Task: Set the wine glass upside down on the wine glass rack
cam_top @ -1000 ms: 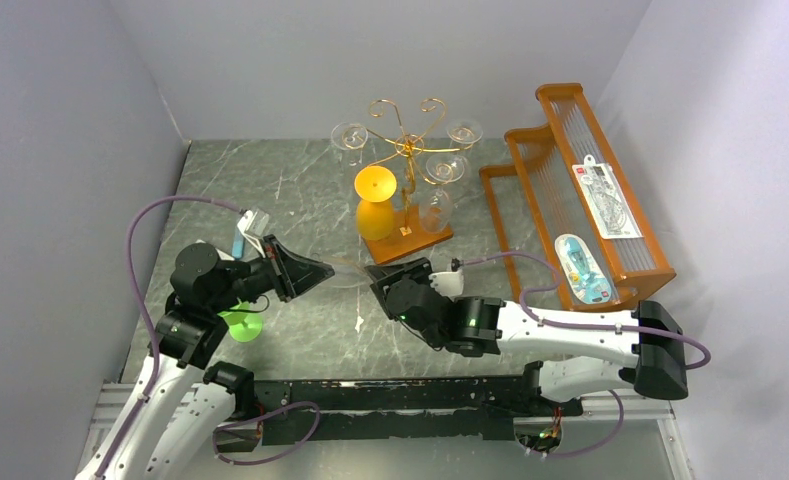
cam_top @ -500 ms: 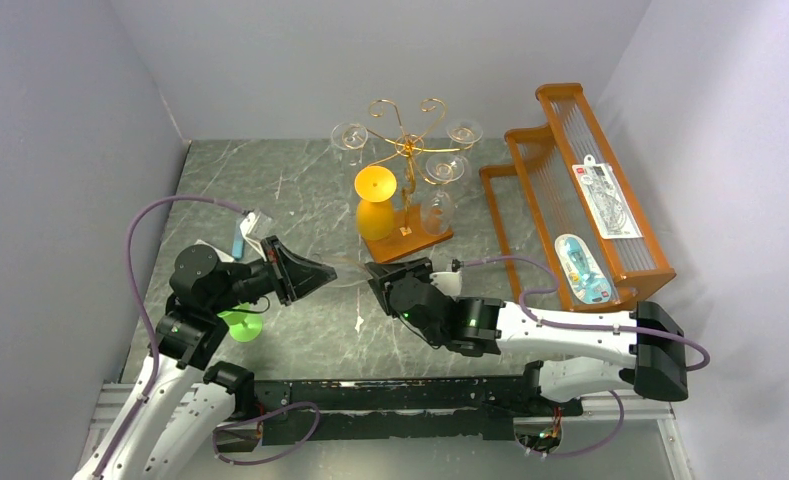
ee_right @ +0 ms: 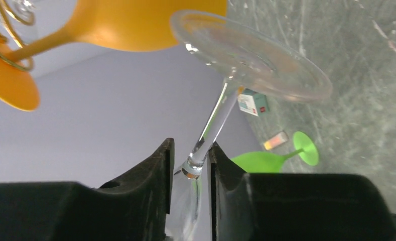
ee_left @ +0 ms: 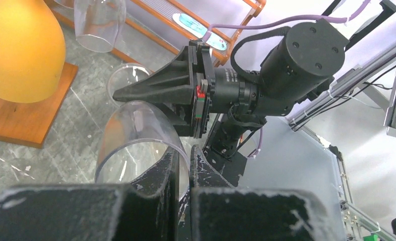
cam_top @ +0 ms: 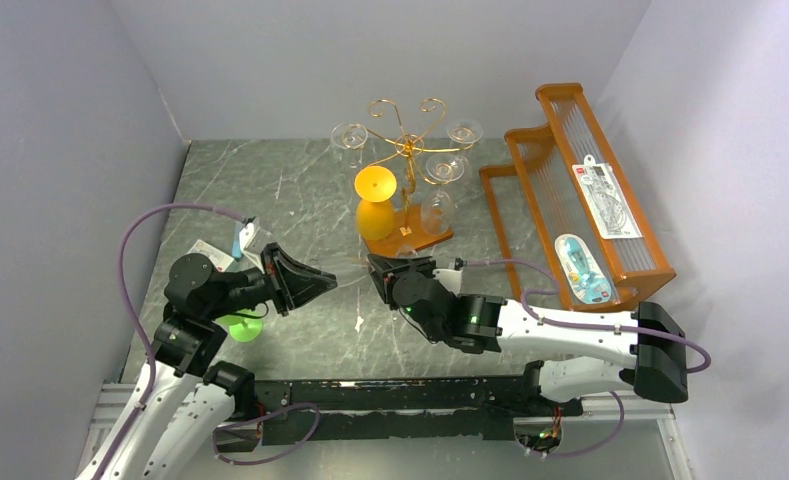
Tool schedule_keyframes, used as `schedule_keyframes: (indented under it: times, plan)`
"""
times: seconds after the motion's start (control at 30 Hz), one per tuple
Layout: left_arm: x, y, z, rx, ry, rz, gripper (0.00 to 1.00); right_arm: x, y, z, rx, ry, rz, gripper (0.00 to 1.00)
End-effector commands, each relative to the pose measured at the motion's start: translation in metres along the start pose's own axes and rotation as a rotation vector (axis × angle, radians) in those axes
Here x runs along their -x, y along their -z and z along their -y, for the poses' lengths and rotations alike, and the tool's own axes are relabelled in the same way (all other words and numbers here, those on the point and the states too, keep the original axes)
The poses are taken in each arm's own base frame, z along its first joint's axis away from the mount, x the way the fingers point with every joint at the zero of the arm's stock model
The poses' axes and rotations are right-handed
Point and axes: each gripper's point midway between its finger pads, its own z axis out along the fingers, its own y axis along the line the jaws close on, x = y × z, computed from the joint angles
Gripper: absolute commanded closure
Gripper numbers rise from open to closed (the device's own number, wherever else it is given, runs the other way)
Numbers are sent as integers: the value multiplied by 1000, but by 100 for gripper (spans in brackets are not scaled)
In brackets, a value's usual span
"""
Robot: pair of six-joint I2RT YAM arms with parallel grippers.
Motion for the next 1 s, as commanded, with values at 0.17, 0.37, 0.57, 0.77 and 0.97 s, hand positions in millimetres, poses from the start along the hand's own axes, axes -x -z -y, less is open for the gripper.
schedule_keyframes:
  times: [0.17, 0.37, 0.57, 0.77, 0.97]
  plan:
    - [-14, 3, 23, -125, -17, -70, 92, 7, -6, 2, 8, 5, 39, 94]
    - [-23, 3, 17, -102, 14, -96, 82, 17, -2, -1, 20, -18, 66, 100]
    - [-19, 2, -3, 33, 56, -78, 49, 31, 2, -3, 41, -23, 113, 100]
    - [-11, 4, -7, 100, 82, -75, 20, 46, 9, -11, 99, 67, 153, 100]
    - [0, 18, -9, 207, 55, -45, 4, 64, 19, -14, 149, 186, 197, 100]
